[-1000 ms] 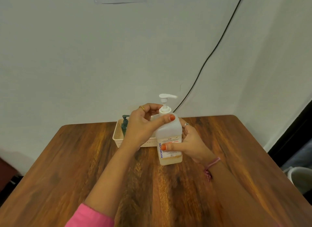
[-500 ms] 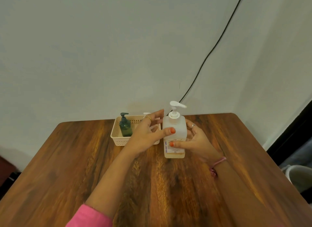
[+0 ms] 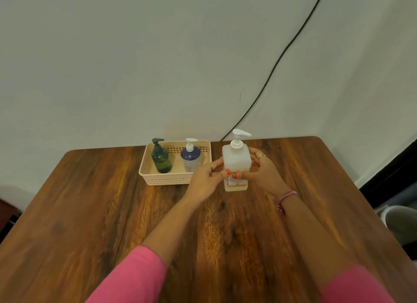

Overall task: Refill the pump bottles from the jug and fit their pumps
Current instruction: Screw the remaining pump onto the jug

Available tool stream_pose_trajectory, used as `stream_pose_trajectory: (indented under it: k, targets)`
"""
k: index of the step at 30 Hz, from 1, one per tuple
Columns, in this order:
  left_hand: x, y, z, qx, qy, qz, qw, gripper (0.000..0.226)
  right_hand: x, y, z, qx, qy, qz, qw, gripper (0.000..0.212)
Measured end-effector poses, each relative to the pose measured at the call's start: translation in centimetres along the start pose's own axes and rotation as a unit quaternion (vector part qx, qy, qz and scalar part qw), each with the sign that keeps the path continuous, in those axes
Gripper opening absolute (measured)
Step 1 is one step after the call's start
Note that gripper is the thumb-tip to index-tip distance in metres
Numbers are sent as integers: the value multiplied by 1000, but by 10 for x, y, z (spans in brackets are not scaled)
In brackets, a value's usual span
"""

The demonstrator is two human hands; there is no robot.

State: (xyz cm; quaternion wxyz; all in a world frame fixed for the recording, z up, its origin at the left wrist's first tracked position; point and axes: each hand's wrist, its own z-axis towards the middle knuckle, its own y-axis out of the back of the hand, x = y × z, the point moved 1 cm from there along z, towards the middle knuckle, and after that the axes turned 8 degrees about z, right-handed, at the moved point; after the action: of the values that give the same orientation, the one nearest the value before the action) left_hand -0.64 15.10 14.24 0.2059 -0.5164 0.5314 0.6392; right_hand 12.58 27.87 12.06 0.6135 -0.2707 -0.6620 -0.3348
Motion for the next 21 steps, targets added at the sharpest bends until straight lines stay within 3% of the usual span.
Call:
stream_pose_trajectory:
  k: [21]
  targets:
    - [69,-38,148,-1,96,50,994,49,-90,1,133,-29,-67,-76,994,79]
